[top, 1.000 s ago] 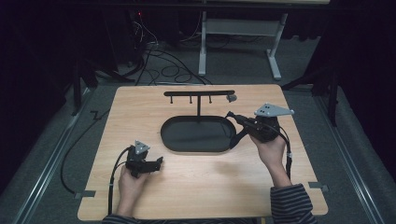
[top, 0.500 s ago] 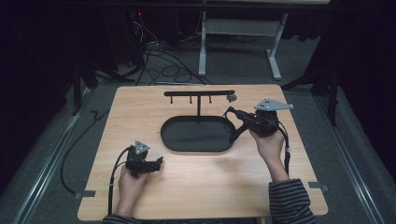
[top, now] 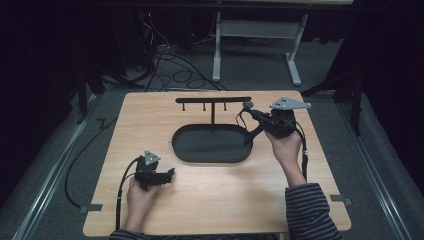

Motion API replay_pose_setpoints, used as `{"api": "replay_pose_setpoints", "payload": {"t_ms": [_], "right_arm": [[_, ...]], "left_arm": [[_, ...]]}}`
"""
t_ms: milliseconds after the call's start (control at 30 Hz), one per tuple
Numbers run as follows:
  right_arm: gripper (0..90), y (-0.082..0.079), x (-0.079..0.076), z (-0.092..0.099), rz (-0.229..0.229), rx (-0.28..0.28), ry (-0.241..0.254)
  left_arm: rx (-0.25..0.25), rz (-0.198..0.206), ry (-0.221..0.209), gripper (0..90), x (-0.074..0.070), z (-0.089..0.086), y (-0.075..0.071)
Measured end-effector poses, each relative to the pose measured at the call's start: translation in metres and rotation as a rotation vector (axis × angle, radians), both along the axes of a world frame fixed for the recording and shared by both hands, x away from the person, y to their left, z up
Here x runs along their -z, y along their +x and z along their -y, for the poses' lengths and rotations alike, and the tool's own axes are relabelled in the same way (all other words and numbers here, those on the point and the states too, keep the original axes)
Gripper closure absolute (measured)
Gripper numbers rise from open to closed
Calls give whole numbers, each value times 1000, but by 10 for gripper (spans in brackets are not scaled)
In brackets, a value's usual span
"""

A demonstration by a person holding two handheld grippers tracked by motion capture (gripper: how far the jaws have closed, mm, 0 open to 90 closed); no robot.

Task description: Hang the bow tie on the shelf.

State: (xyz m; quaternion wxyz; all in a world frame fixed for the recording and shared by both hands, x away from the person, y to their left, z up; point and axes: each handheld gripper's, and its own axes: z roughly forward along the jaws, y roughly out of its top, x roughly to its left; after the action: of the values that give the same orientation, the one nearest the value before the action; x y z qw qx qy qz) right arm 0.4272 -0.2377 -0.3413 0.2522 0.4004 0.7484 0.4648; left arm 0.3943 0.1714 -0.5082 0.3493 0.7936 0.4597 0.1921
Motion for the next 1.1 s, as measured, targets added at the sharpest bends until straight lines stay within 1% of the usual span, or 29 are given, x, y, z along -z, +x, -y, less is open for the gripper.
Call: {"api": "replay_pose_setpoints", "payload": {"t_ms": [133, 267, 433, 500, 567, 700, 867, 933, 1100], "right_arm": [[900, 5, -3, -1, 8, 6, -2], [900, 10, -4, -3, 2, 18, -9], [900, 19, -2, -4, -8, 41, -8], [900, 21, -2, -5, -5, 48, -8], [900, 23, -1, -7, 1, 64, -34], [900, 27, 1, -9, -2, 76, -46], [900, 32, 3, -8, -3, 96, -40], [900, 34, 4, -7, 0, 102, -46], [900, 37, 6, -6, -14, 121, -47]], "left_arm": [[0, 0, 0, 174, 0, 0, 0], [0, 0, 0, 174, 0, 0, 0], [0, 0, -1, 174, 0, 0, 0], [0, 0, 0, 174, 0, 0, 0], [0, 0, 0, 174, 0, 0, 0], [0, 0, 0, 174, 0, 0, 0], [0, 0, 0, 174, 0, 0, 0], [0, 0, 0, 174, 0, 0, 0], [0, 0, 0, 174, 0, 0, 0]]}}
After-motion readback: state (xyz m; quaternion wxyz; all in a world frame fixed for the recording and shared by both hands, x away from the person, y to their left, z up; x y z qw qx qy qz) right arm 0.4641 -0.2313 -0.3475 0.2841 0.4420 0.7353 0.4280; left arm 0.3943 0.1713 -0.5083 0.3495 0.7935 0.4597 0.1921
